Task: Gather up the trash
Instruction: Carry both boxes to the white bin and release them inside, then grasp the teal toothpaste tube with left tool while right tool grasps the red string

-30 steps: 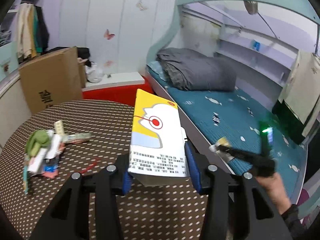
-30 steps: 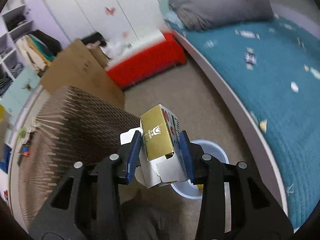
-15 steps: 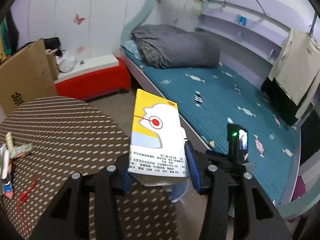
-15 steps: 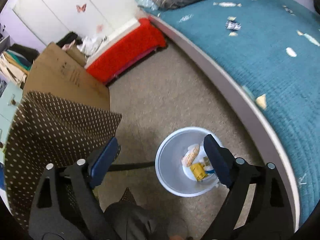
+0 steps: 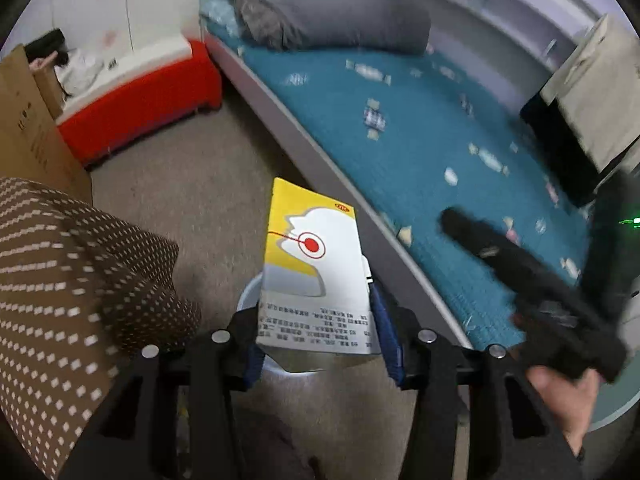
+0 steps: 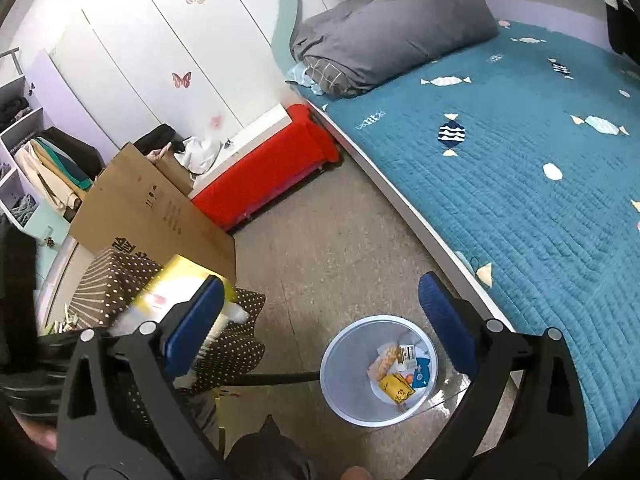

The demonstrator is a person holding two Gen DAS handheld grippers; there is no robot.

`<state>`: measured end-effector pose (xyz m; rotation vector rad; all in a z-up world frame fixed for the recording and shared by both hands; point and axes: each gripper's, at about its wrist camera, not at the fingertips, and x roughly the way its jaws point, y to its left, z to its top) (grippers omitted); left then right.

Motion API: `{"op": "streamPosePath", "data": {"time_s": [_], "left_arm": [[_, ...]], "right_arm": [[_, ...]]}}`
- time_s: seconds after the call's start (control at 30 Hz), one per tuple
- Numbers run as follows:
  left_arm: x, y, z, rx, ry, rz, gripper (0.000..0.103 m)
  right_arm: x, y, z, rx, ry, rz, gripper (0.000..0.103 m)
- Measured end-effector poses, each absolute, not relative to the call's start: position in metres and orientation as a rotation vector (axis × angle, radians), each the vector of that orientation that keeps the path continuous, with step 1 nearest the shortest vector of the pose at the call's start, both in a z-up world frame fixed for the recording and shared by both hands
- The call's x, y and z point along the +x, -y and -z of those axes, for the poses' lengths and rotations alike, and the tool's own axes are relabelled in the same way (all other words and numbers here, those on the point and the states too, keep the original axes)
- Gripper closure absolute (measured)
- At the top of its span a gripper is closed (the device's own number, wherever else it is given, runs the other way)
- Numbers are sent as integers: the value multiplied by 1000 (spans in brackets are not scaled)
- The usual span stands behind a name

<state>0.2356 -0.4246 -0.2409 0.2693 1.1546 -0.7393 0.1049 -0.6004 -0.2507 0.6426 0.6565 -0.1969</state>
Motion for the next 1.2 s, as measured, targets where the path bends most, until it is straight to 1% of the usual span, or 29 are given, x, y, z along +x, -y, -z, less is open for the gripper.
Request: {"op": "streamPosePath", "data": {"time_s": [0.07, 0.1, 0.13, 0.4, 0.67, 0.9, 1.2], "left_arm": [[243, 430, 248, 282, -1179, 711, 34], [247, 431, 248, 277, -1181, 703, 16], [249, 431, 245, 277, -1170, 691, 12], [243, 417, 223, 253, -1091, 664, 12], [215, 380, 184, 211, -957, 671, 11], [192, 325, 146, 170, -830, 621, 10], [173, 239, 112, 145, -726, 537, 10]], "right_arm": [[102, 601, 248, 640, -644, 193, 7], [101, 600, 246, 637, -643, 195, 7], [100, 600, 245, 638, -642, 193, 7], [95, 587, 232, 611, -631, 229, 6], [87, 560, 193, 553, -588, 238, 6], [84, 513, 163, 484, -583, 161, 6], [88, 439, 132, 401, -569, 49, 6]]}}
